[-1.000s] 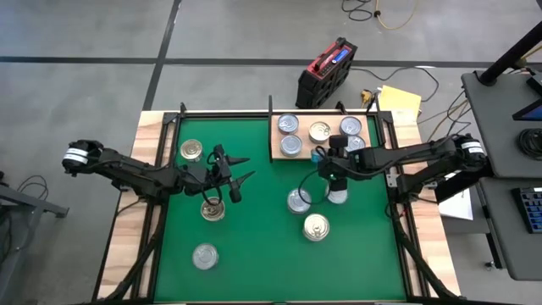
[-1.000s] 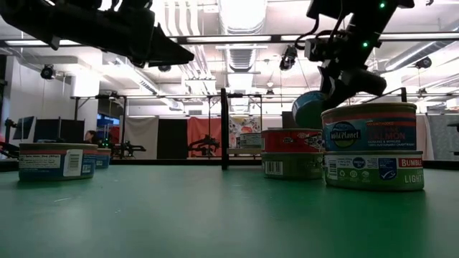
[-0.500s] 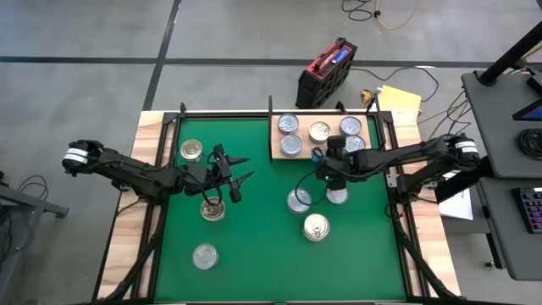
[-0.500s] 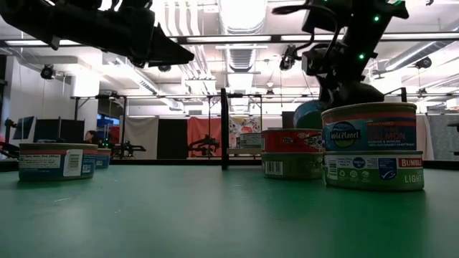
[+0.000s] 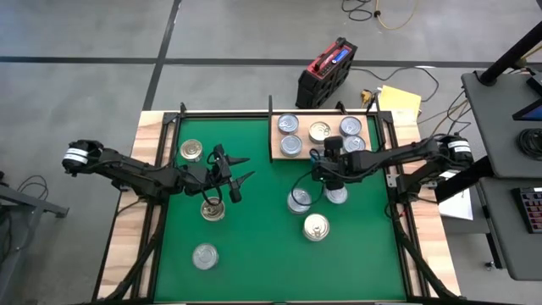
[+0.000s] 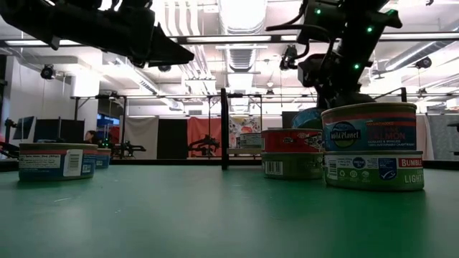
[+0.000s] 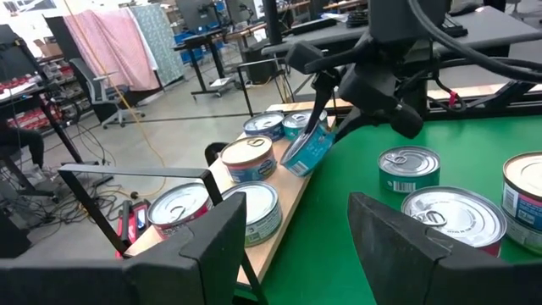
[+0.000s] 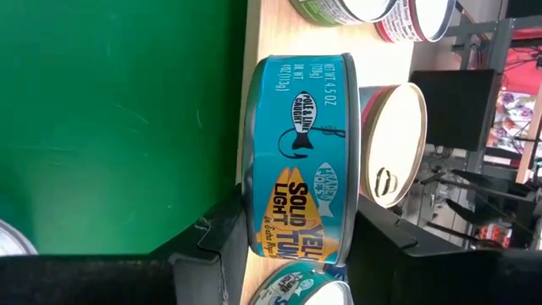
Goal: Stack canned seafood by type on shelf
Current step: Put the green and blue tuna on the shelf
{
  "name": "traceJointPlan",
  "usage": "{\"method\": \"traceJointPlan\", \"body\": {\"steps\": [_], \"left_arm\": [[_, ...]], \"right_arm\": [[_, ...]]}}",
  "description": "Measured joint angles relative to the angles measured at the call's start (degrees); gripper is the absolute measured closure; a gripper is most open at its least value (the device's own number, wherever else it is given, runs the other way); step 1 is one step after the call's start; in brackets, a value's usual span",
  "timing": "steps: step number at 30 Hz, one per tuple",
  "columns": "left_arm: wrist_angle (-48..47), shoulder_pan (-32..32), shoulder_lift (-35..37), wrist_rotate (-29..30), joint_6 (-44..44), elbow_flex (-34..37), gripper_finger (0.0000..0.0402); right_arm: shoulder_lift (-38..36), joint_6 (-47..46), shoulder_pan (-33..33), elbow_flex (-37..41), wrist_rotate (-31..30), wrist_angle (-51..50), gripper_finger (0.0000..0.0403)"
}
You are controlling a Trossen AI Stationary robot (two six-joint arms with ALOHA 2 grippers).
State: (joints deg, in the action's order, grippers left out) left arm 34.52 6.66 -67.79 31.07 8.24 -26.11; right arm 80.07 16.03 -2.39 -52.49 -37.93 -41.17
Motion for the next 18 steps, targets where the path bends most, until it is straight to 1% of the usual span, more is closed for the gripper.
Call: {"method": "traceJointPlan", "body": {"steps": [9, 18], "left_arm": [[0.0, 0.0, 0.0, 0.0, -0.2, 0.0, 0.0209], [-0.1, 0.0, 0.0, -0.1, -0.2, 0.0, 0.0209]], "right_arm": [[0.0, 0.5, -1.6, 0.0, 0.5, 0.2, 0.0264], [0.0, 1.0, -1.8, 0.0, 0.9, 0.3, 0.0262]]}}
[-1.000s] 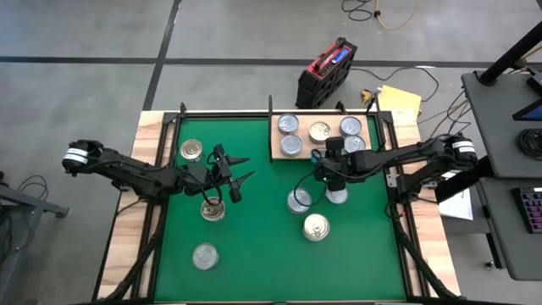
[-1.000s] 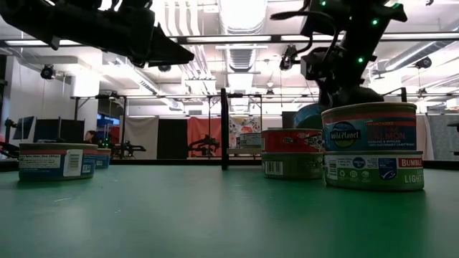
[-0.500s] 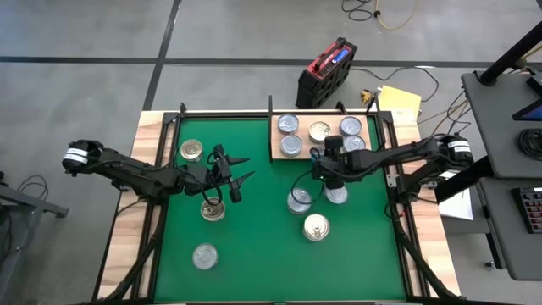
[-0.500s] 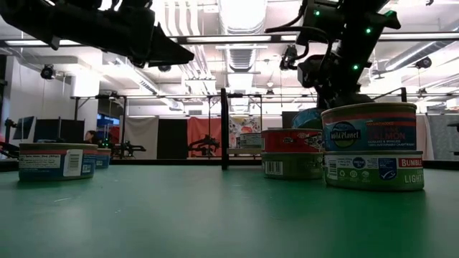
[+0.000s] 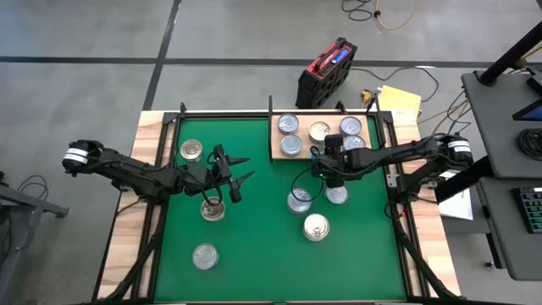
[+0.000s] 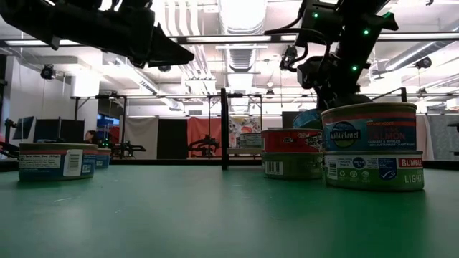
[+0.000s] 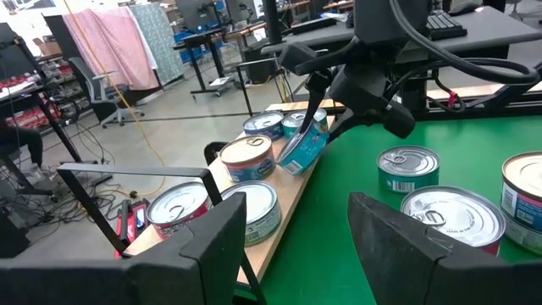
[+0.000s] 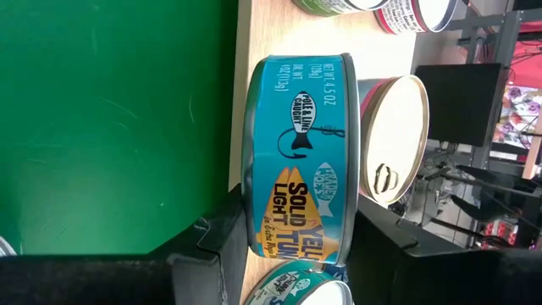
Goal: Stack canned seafood by type on shelf
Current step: Put the green and blue tuna on the shelf
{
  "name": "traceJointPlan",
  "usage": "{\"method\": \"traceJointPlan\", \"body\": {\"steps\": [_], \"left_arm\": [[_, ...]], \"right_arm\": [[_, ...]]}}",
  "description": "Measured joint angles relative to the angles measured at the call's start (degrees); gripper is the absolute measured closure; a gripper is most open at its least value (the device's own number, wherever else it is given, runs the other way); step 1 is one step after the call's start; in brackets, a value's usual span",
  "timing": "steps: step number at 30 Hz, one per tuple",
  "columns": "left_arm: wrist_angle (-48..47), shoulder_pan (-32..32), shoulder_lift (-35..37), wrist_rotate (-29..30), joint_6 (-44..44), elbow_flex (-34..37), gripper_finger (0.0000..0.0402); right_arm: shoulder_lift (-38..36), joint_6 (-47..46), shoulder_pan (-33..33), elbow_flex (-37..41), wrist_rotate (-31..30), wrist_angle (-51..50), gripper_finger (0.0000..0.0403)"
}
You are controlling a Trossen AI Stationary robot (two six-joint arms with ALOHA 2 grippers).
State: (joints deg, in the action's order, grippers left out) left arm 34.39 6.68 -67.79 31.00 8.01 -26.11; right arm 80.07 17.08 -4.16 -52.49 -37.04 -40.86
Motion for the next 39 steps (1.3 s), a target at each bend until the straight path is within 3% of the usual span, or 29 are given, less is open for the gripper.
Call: {"method": "traceJointPlan", "body": {"steps": [39], "left_arm": [[-1.0, 0.0, 0.0, -0.1, -1.2, 0.0, 0.0210]], "right_arm": [[0.0, -2.1, 0.0, 0.0, 1.5, 0.8, 0.0214]]}}
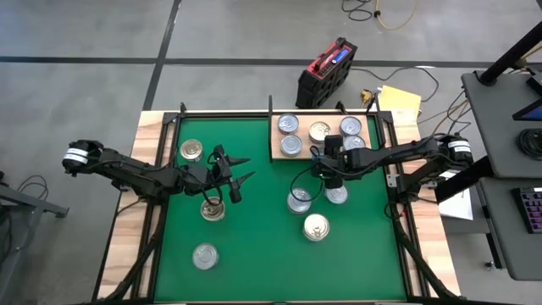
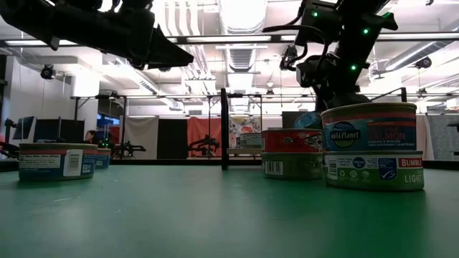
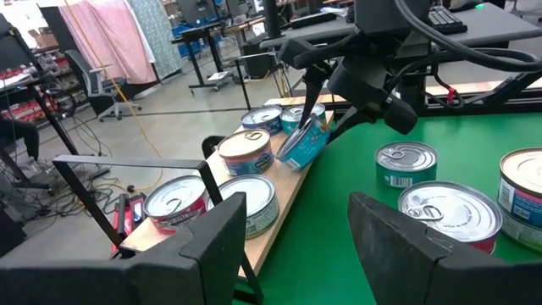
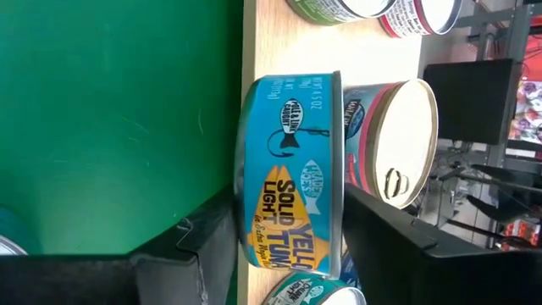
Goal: Stack canned seafood by type on shelf
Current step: Put the green and blue tuna on the shelf
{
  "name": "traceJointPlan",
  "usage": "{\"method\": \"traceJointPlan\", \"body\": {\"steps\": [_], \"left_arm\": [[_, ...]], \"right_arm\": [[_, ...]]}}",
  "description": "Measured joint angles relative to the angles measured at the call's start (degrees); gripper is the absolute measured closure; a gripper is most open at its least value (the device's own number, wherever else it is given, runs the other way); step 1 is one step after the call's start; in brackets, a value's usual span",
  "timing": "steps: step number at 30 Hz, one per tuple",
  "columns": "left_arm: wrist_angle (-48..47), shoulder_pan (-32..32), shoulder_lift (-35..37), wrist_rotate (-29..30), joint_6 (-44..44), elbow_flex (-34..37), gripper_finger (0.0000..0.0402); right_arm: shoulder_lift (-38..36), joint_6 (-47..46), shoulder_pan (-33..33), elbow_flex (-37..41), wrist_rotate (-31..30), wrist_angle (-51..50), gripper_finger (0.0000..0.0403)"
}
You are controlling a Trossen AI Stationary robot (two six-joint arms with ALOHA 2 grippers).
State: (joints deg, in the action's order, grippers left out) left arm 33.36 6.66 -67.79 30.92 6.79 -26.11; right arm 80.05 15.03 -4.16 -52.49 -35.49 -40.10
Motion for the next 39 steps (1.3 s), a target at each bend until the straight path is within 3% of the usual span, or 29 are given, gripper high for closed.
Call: {"method": "traceJointPlan", "body": {"steps": [17, 39], "left_arm": [[0.0, 0.0, 0.0, 0.0, -0.4, 0.0, 0.0210], [0.0, 0.0, 0.0, 0.0, -0.9, 0.0, 0.0209]], "right_arm": [[0.0, -2.5, -3.1, 0.0, 0.1, 0.7, 0.0176], [0.0, -7.7, -4.4, 0.0, 7.1, 0.5, 0.0139]]}}
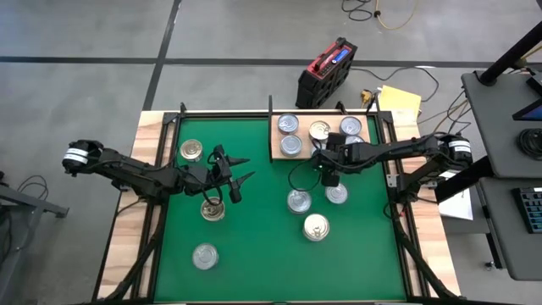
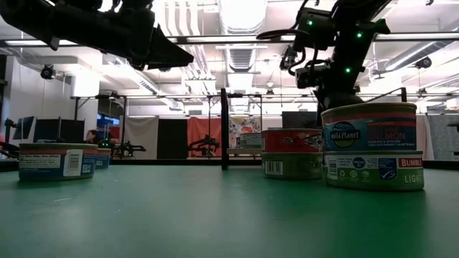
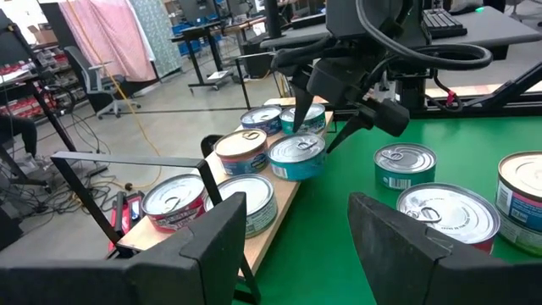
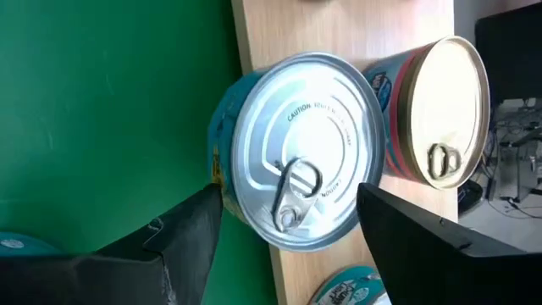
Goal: Stack canned seafood by type on shelf
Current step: Put the green and blue tuna on the shelf
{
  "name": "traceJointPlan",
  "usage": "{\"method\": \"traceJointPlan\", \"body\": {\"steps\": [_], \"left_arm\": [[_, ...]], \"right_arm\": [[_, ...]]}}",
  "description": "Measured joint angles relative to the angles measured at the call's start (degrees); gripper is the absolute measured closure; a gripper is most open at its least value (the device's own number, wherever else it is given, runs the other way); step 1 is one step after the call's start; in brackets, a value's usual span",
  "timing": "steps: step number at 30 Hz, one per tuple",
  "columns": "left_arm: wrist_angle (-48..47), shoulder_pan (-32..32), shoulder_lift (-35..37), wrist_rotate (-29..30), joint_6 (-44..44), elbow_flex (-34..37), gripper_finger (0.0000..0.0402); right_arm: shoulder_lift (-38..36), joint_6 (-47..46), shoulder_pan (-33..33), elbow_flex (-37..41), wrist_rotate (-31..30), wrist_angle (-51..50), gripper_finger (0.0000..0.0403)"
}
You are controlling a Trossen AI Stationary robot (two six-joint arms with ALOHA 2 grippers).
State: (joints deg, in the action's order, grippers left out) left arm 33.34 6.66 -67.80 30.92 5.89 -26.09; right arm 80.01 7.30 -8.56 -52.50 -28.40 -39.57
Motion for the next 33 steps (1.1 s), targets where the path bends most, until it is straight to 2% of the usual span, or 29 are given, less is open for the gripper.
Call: {"method": "traceJointPlan", "body": {"steps": [7, 16, 27, 33], "left_arm": [[0.0, 0.0, 0.0, 0.0, 0.0, 0.0, 0.0209], [0.0, 0.0, 0.0, 0.0, -0.4, 0.0, 0.0209], [-0.3, 0.0, 0.0, 0.0, -0.4, 0.0, 0.0209], [-0.4, 0.0, 0.0, 0.0, -0.6, 0.0, 0.0209]], "right_arm": [[0.0, 0.0, -0.1, -0.9, -0.1, -0.4, 0.0131], [0.0, 0.8, -0.9, -1.1, -0.1, -0.4, 0.0144], [0.0, 1.7, -3.6, -1.1, -0.1, 0.6, 0.0136], [0.0, 0.9, -3.5, -1.1, 0.3, 0.6, 0.0146]]}}
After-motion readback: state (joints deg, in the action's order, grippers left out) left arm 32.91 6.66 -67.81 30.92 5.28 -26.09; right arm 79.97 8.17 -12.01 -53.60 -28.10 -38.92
